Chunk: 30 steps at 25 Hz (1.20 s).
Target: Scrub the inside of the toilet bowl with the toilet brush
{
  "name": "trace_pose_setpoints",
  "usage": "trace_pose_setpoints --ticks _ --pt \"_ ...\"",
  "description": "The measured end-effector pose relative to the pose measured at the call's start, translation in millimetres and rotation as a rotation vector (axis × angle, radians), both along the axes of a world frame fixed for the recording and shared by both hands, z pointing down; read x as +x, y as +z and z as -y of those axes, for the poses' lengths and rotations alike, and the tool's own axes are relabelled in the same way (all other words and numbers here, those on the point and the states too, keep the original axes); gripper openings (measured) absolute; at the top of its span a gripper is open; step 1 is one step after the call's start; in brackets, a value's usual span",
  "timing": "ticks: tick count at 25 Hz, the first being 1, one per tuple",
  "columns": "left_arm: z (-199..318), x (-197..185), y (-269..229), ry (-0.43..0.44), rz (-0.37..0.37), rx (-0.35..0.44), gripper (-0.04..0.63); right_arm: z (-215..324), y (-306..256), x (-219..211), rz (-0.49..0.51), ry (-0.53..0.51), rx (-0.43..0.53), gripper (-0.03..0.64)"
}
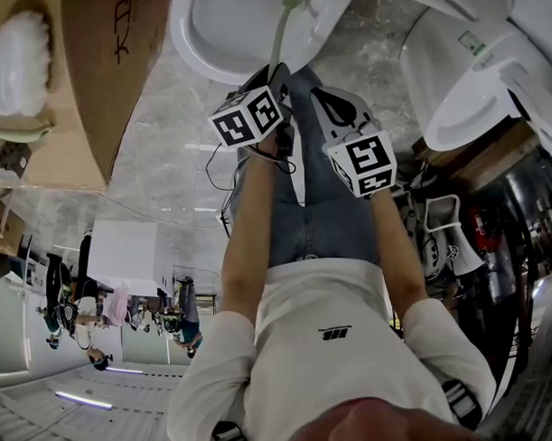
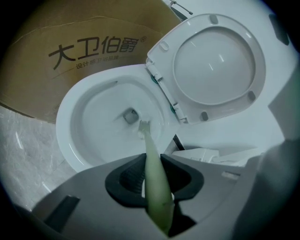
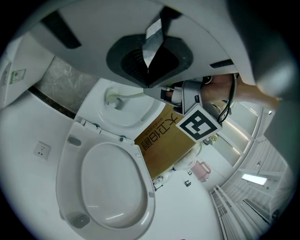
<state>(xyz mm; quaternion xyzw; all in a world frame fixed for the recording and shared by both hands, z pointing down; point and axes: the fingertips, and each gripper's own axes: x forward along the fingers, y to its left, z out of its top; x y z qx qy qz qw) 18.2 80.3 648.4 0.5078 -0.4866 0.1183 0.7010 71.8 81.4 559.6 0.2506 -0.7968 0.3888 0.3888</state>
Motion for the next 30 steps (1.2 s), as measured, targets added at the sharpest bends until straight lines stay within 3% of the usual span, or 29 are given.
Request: trace_pose_setpoints --ticks 5,12,19,25,30 --pt "8 -1 1 -0.057 -0.025 -0.004 0.102 2 0 -1 -0.002 -0.002 -0.003 -0.005" --pt "28 -7 0 -0.044 0.003 0.021 0.103 7 3 0 -0.010 -0.003 -0.006 -0.005" --pt "39 -15 3 0.075 0.085 0.039 0.103 8 5 -4 -0.011 0.002 -0.012 -0.005" --pt "57 -20 5 0.269 0.225 0.047 0.103 10 6 -5 -0.010 0.005 -0.012 -0.005" --pt "69 -31 11 0.367 0.284 0.037 0.104 9 8 -6 -0.013 0.007 -0.016 -0.005"
